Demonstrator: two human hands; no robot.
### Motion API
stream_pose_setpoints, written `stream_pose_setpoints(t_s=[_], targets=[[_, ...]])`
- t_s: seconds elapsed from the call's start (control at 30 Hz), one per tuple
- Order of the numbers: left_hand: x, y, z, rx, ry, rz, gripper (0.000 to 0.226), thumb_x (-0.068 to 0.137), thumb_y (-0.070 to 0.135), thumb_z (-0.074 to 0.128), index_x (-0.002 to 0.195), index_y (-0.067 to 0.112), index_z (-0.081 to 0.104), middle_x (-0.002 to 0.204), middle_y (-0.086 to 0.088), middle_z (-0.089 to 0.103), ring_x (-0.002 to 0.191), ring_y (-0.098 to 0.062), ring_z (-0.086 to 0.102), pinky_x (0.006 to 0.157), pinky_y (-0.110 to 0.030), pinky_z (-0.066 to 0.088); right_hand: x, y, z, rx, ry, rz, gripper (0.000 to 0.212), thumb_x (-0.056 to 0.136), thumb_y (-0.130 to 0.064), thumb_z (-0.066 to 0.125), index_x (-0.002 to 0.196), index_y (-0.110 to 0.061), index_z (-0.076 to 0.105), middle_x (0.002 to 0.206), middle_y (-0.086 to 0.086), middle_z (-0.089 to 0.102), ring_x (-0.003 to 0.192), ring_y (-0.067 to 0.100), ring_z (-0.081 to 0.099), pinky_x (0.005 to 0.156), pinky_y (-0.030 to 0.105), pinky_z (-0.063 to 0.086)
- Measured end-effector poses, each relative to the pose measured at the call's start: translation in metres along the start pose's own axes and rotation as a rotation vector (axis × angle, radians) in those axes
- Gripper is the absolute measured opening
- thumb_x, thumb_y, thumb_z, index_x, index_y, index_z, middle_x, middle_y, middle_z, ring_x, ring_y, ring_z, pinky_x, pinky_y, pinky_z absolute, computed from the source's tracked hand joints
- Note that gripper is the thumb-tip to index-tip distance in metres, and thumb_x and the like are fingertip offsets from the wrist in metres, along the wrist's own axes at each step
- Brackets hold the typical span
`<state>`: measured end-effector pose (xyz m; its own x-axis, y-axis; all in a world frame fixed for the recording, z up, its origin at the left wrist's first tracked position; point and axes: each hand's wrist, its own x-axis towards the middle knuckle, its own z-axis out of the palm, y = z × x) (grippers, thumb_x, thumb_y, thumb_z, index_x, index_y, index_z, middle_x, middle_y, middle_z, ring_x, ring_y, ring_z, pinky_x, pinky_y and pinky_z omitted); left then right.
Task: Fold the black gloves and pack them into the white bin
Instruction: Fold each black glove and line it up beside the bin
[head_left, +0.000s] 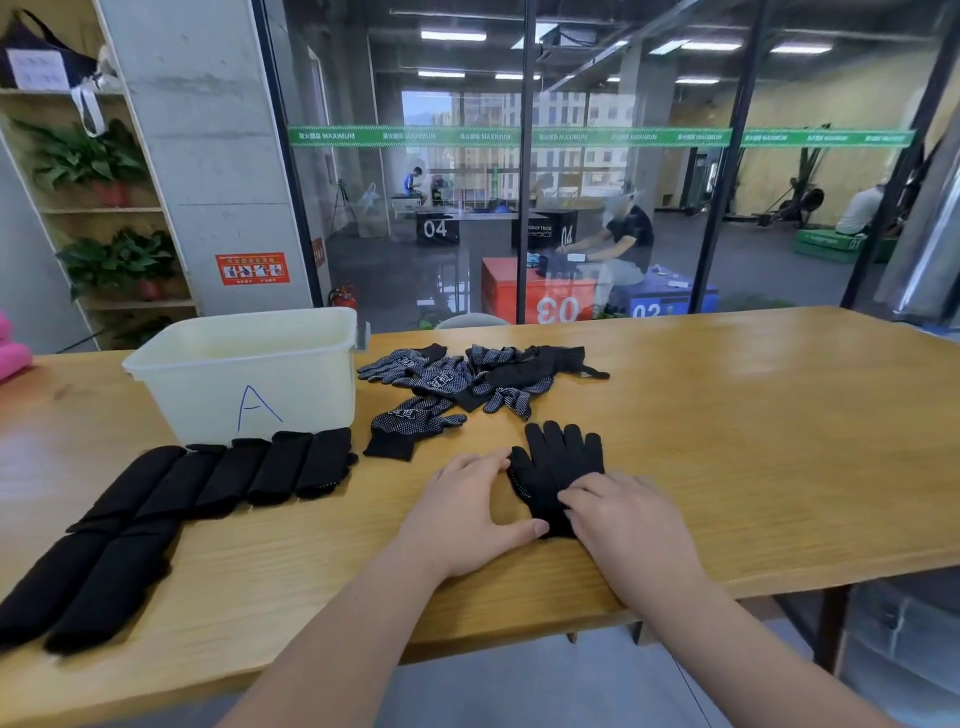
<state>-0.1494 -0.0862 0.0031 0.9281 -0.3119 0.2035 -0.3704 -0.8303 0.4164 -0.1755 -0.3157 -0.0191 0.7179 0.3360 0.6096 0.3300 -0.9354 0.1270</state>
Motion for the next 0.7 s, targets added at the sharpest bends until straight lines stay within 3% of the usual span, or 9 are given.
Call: stream_pose_setpoints(t_s=[0.2,0.47,0.6,0.7], targets=[[-0.002,-0.001,0.0,-0.006,-0.003,-0.004,0.111,0.074,0.089,0.061,0.165,0.041,0.019,0.157,0.022,0.047,0.151,-0.011,0.03,0.124,-0.043,0.033,-0.003,-0.001,0.0,0.251,0.035,0.158,0.016,0.092,-0.03,0.078,0.108,-0.032,0.08,0.101,-0.016,0.075,0.09,0.014,0.07,0.073,0.036,0.057],[-0.002,0.0,0.001,0.011,0.005,-0.016,0.109,0.074,0.091,0.06,0.164,0.04,0.028,0.159,0.016,0.045,0.152,-0.012,0.03,0.125,-0.043,0.032,-0.005,-0.008,-0.008,0.132,0.037,0.078,0.01,0.085,-0.036,0.076,0.094,-0.034,0.08,0.092,-0.019,0.071,0.087,0.011,0.065,0.073,0.032,0.052],[-0.003,0.003,-0.003,0.056,0.002,0.026,0.097,0.08,0.088,0.058,0.162,0.042,0.033,0.159,0.016,0.045,0.15,-0.01,0.027,0.125,-0.042,0.03,-0.002,-0.01,-0.016,0.13,-0.024,0.119,0.027,0.087,-0.049,0.056,0.089,-0.035,0.079,0.088,-0.02,0.069,0.083,0.007,0.064,0.073,0.03,0.051],[-0.001,0.0,-0.001,0.098,-0.012,0.066,0.092,0.081,0.096,0.044,0.158,0.045,0.04,0.158,0.021,0.043,0.149,-0.006,0.025,0.125,-0.042,0.029,-0.001,-0.01,-0.021,0.196,-0.033,0.16,0.033,0.093,-0.055,0.05,0.085,-0.036,0.075,0.088,-0.02,0.066,0.085,0.006,0.061,0.074,0.031,0.049]])
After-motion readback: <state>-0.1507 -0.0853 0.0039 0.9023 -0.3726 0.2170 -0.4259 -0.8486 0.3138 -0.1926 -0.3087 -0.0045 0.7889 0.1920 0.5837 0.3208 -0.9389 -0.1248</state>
